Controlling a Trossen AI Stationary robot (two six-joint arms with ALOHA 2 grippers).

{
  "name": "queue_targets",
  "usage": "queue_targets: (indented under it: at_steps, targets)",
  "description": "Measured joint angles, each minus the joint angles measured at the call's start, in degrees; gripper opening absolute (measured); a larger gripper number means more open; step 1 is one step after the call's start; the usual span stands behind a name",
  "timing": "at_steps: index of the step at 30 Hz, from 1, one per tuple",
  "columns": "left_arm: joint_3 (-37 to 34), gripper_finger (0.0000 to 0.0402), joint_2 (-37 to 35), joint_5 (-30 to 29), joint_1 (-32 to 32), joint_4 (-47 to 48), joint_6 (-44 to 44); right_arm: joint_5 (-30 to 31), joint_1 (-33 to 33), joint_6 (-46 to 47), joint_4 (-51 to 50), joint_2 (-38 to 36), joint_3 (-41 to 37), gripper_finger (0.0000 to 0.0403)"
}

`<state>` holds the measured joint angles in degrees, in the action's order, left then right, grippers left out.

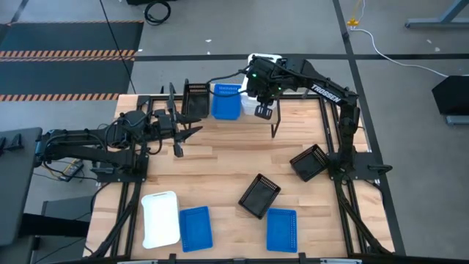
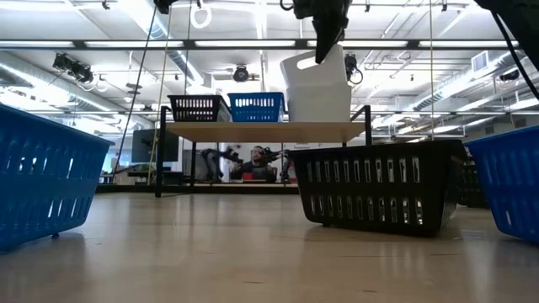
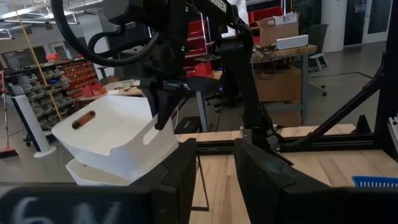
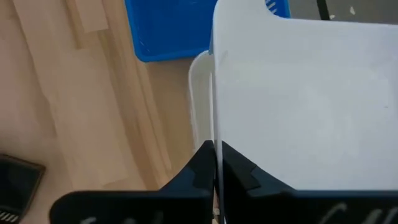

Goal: Stack baskets on shelf by color
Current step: Stack the top white bin on top of the other white bin on the shelf

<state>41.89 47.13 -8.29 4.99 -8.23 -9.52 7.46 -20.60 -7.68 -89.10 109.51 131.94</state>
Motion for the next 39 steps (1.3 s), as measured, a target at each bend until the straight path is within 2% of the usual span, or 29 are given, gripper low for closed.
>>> queue_targets:
  at_steps: [16,28,33,39]
  targets:
    - [0.00,0.0117,0.02,0.02,0.02,0.04,0.02,-0.25,-0.02,1.73,-0.92,0.07,0.00,0.0097]
    - [0.00,0.0117,0.07,0.02,0.02,0.02,0.31,-1.37,-0.02,2.14,-0.83,0.09,-0.27,0.0095]
    - [0.00,0.0117,0.07,0.02,0.02,0.04,0.33,-1.18,-0.09,1.63,-0.87,0.09,-4.79,0.0091]
    - [0.00,0.0117,0.07,0.03,0.02,0.13,0.29,2.02,-0.11,-1.06,-1.00,0.22,-8.52,0.0087]
